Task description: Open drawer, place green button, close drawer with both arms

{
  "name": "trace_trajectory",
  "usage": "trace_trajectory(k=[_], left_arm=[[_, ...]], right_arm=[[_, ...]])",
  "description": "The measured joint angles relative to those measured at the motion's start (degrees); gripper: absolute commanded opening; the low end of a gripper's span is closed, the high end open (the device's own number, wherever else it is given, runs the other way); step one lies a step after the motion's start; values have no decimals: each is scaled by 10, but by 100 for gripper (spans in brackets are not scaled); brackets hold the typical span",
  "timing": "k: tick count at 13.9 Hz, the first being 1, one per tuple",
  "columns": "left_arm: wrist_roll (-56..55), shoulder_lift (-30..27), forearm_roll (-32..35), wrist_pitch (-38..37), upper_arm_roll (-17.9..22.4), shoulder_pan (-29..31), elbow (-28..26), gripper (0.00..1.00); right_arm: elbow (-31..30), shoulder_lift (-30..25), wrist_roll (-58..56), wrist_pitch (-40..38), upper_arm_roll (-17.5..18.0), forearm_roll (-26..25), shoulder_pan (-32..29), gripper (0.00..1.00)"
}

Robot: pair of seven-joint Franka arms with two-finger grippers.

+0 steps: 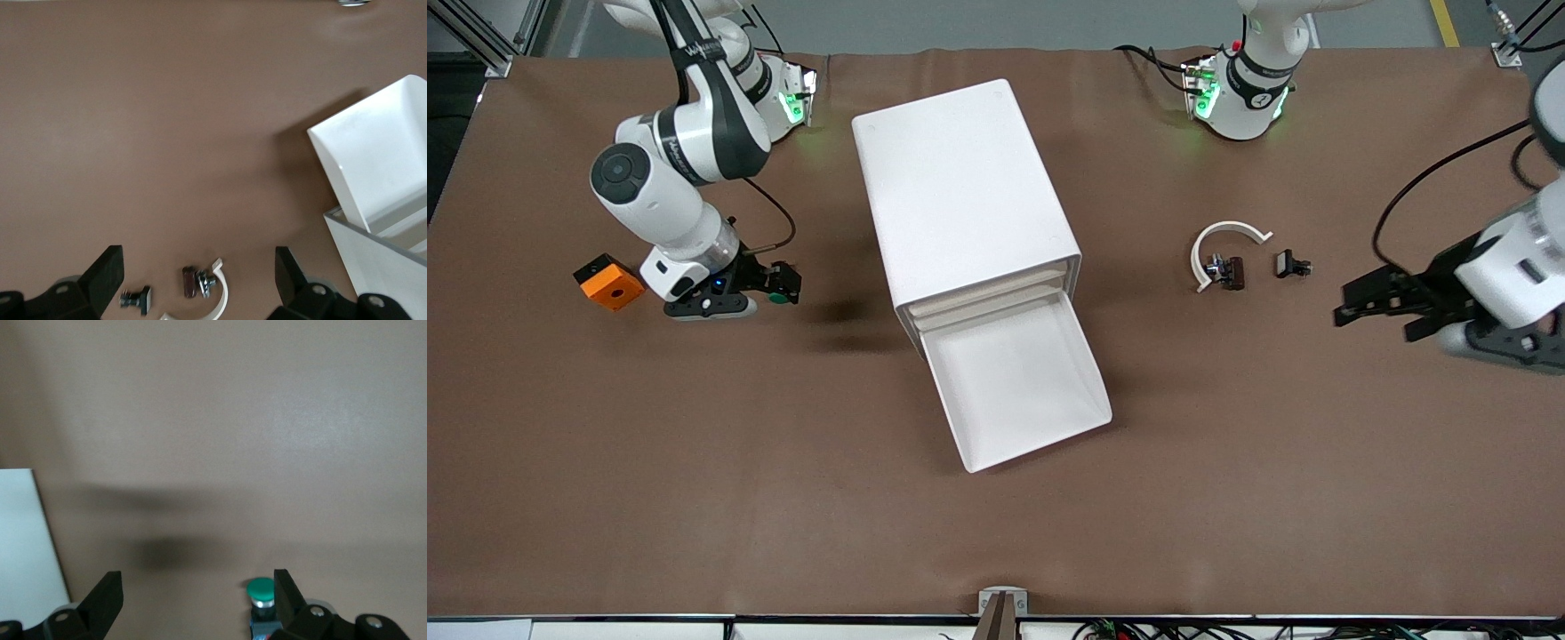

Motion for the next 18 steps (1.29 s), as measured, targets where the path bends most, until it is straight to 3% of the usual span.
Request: trace_trajectory(k=[4,9,15,18], left_arm=[[-31,-28,74,-31,-3,3,-10,100],[-37,-58,80,-32,-3,36,-43,100],[-38,-75,80,-25,0,27,-57,100],[-39,-74,80,-8,70,-42,-63,100]], right_arm=[[-61,36,-16,112,-1,-15,0,100],[-128,38,-67,174,-10,-17,-9,100],[-188,39,-84,231,-11,-18,-15,100],[-201,58,-86,262,-11,-18,-18,100]])
